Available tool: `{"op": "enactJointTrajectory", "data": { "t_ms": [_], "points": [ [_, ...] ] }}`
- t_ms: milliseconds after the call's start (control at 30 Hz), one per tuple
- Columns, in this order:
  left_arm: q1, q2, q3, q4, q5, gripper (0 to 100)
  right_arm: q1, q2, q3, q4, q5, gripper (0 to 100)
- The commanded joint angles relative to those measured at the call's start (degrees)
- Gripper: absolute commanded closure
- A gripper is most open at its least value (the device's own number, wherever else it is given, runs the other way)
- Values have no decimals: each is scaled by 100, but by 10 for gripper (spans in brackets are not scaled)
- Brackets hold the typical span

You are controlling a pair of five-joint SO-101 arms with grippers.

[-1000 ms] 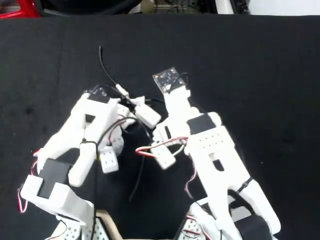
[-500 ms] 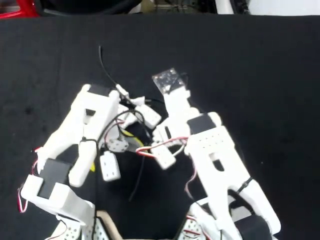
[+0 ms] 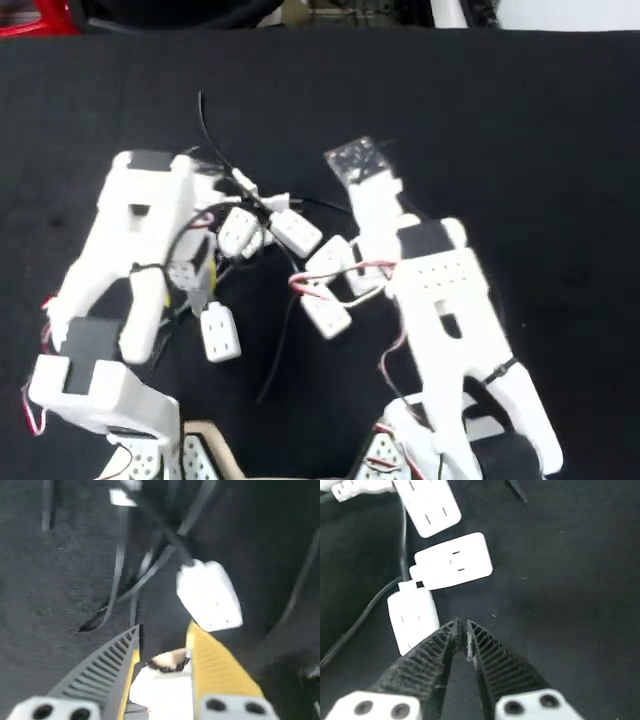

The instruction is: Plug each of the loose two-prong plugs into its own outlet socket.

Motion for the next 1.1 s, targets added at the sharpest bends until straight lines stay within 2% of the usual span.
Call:
{"op": "enactJointTrajectory", "data": {
  "t_ms": [0,133,233,300,400,467,533,667,800,967,1067],
  "points": [
    [-655,-607,620,-642,651,787,132,-171,-400,202,132,984],
    [-1121,-1697,2009,-1609,659,829,176,-171,-426,237,141,984],
    [-1191,-2787,3064,-2426,-246,888,387,-171,-435,246,273,984],
    [-1138,-3543,3635,-2831,-1407,922,615,-171,-514,325,554,984],
    [-1191,-4738,4040,-3174,-3903,937,897,-171,-725,589,721,984],
    [-1130,-5468,4268,-3147,-5336,917,985,-171,-796,624,721,984],
    [-963,-6154,4479,-3156,-6312,862,1002,-171,-831,598,791,984],
    [-180,-7147,4831,-3165,-6778,727,1257,-145,-831,141,1275,984],
    [760,-7719,5288,-3182,-7121,697,1758,-163,-831,-334,2312,984],
    [1182,-7903,5824,-3982,-7376,692,2022,-163,-840,-457,2040,984],
    [1235,-7895,6202,-4264,-8044,692,2013,-163,-840,-448,2040,984]
  ]
}}
